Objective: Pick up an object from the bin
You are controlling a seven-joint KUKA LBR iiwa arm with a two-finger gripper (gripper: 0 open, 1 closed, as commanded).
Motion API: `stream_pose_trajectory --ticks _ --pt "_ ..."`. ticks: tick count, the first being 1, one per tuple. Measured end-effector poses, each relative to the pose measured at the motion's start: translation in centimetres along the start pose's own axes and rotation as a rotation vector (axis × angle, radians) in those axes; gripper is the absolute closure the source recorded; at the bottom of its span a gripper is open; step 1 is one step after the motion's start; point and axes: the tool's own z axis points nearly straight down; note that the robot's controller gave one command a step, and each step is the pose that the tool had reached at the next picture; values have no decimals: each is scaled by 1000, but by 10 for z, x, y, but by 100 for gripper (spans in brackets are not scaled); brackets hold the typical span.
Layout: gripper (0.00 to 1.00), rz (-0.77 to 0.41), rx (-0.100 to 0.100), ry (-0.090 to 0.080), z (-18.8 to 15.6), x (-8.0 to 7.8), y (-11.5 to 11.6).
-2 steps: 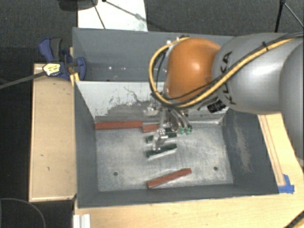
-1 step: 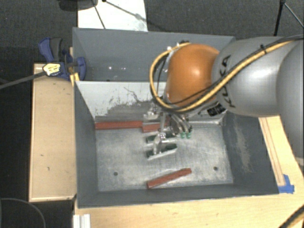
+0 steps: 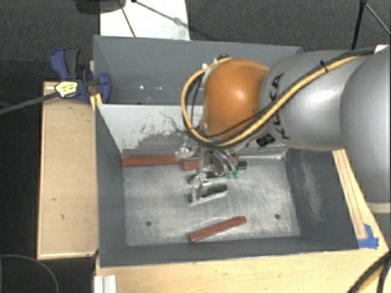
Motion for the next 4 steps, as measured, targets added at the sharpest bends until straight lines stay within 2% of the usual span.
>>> stream_pose_trajectory --ticks 1,2,3,4 --pt "0 -65 -2 -18 13 28 -25" --pt "100 117 -5 -38 55 22 -60" --pt "100 119 -5 -38 55 22 -60" --pt "100 127 -2 -17 -97 2 -66"
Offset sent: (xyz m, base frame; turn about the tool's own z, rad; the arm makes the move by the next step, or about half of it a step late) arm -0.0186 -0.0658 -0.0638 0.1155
